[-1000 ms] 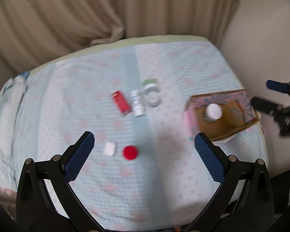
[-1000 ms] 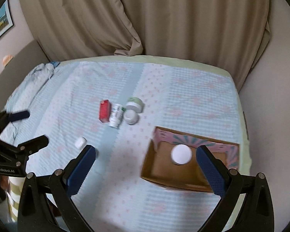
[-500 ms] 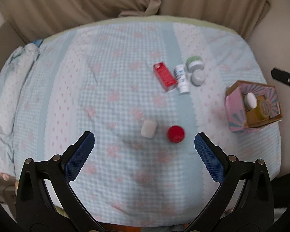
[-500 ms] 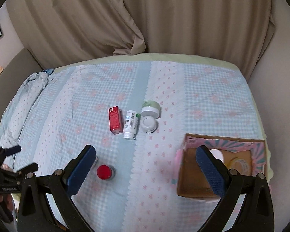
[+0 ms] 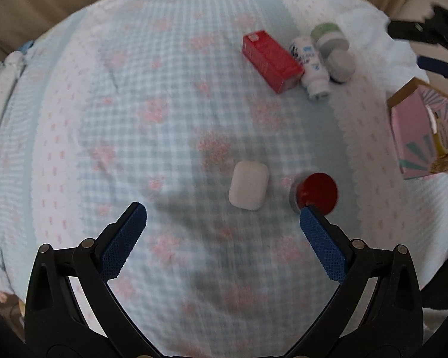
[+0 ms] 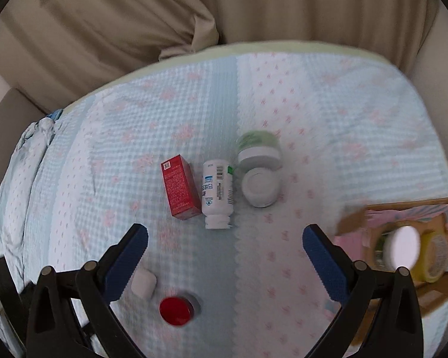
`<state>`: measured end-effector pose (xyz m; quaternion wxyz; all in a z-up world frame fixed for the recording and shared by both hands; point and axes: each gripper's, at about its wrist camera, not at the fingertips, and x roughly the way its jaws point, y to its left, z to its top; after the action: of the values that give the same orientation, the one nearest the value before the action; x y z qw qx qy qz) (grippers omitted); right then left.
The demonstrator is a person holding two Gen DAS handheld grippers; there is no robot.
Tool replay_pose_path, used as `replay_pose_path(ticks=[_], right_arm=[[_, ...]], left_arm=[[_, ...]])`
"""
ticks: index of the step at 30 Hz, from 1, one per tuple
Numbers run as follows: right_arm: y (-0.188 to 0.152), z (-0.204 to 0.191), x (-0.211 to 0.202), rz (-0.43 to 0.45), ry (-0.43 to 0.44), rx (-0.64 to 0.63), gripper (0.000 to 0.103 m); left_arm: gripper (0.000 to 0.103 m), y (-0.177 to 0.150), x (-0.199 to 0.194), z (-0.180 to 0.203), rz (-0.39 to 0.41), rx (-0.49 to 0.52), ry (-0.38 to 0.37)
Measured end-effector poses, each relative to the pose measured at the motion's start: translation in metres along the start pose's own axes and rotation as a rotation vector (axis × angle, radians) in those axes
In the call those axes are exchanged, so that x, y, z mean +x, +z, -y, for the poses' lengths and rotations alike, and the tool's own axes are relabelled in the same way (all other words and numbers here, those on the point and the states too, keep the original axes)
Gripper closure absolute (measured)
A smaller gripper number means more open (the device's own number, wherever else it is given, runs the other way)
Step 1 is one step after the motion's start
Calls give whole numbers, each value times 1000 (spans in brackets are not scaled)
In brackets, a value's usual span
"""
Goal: Organize rigid objects
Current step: 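Move both tools back toward the remaining items on the bed, then grasp the white earbud case with the left tool while the right tool grasps the white pill bottle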
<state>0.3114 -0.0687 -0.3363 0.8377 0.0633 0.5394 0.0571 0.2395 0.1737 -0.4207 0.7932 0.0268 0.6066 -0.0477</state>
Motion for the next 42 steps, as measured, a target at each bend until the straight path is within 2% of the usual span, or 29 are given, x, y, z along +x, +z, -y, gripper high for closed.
replay_pose_path(ticks=[5, 10, 12, 14, 18, 21, 27, 33, 35, 37, 39, 42], right_arm=[[7, 0, 59, -77, 26, 69, 0], [11, 7, 107, -134, 53, 169, 5], [15, 7, 120, -140, 57, 195, 7], [19, 7, 132, -149, 57, 214, 14], [28, 8, 152, -169, 58, 254, 16], [32, 7, 167, -191, 48, 278, 28], [37, 18, 185, -232, 36, 340, 40], [38, 6, 192, -259, -36, 229, 45], [38, 0, 192, -261, -60, 191, 50], [39, -5, 191, -259, -77, 146, 55], [41, -12, 190, -262, -100, 111, 55], [41, -17, 188, -256, -111, 93, 55]], left_arm=[[2, 4, 37, 5, -19, 13, 10], [6, 6, 66, 11, -26, 23, 2], [7, 7, 75, 15, -36, 36, -1], [11, 7, 84, 19, -50, 42, -9], [15, 7, 94, 23, -62, 41, -18], [20, 8, 97, 25, -55, 47, -22], [30, 9, 106, 36, -58, 66, -37], [30, 4, 110, 44, -52, 83, -27], [37, 4, 110, 46, -51, 82, -25], [51, 4, 108, 46, -44, 82, -30], [62, 4, 106, 48, -43, 80, -30], [62, 8, 104, 46, -44, 77, -32]])
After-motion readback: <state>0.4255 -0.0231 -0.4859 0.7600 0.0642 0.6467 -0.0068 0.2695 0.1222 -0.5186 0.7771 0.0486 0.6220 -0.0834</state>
